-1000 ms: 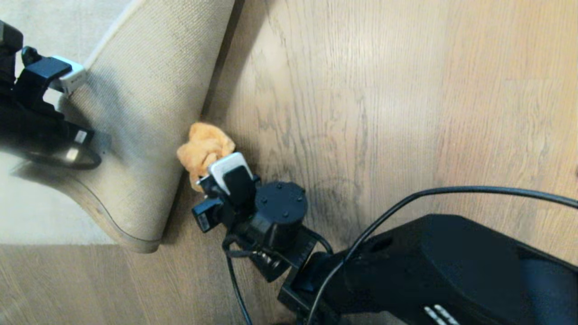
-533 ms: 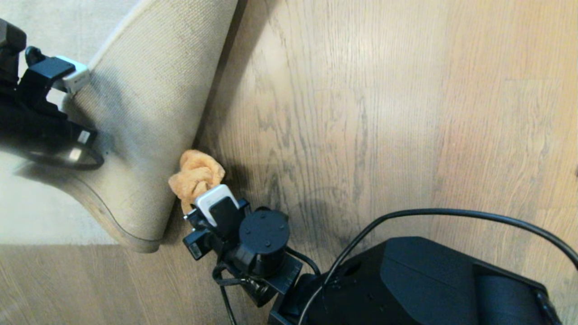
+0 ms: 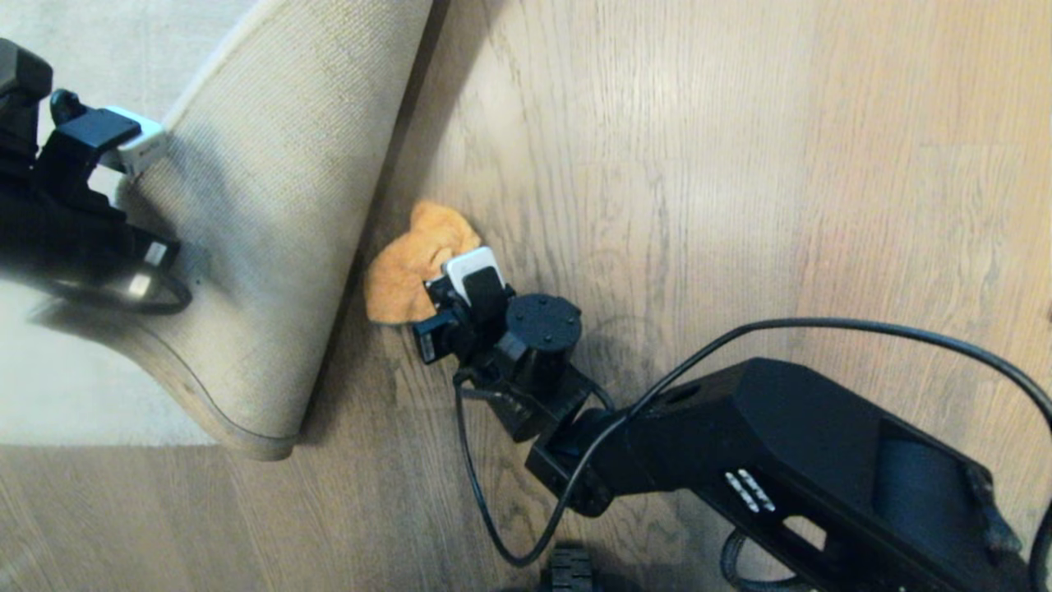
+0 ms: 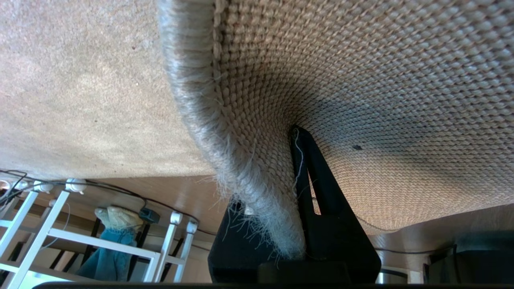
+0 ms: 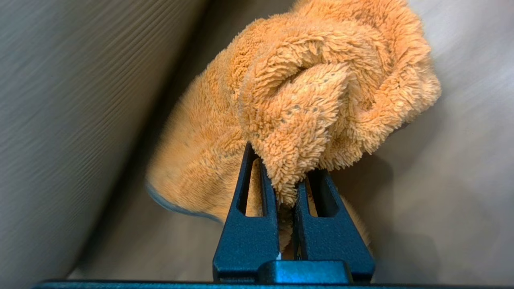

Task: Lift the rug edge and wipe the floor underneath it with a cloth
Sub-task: Wipe the floor under the carpet with a rag

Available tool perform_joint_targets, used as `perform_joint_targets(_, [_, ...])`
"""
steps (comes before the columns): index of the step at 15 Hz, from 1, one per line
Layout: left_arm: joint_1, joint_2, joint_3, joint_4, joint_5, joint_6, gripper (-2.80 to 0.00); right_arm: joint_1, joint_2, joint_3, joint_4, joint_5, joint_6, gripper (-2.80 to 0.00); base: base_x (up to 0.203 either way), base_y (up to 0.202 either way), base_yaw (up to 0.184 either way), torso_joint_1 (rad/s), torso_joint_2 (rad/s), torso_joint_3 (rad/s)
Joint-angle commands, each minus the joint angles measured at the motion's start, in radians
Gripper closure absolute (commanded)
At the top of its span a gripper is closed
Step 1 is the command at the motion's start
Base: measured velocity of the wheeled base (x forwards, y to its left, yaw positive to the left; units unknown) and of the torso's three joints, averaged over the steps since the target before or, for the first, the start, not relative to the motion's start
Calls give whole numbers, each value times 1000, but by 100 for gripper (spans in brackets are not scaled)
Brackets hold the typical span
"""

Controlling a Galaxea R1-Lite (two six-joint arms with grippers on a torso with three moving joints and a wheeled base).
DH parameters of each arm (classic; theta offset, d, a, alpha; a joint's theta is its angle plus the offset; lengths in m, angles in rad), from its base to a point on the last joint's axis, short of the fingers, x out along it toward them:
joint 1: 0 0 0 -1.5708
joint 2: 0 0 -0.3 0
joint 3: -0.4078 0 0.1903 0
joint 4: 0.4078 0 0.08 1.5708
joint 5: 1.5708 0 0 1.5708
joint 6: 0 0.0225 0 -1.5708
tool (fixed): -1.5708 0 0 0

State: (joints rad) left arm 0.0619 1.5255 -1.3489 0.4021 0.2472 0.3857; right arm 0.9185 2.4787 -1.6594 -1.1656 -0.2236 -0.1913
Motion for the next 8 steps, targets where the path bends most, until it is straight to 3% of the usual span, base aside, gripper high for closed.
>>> perform_joint_targets(1, [1, 1, 1, 3, 1, 2, 0, -55, -39, -60, 20, -2, -3, 0, 0, 0, 0, 0, 0, 0])
perform_joint_targets(8, [-1, -1, 2, 1, 1, 1, 0, -185, -189, -96, 80, 0, -5, 0, 0, 0, 0, 0, 0, 0])
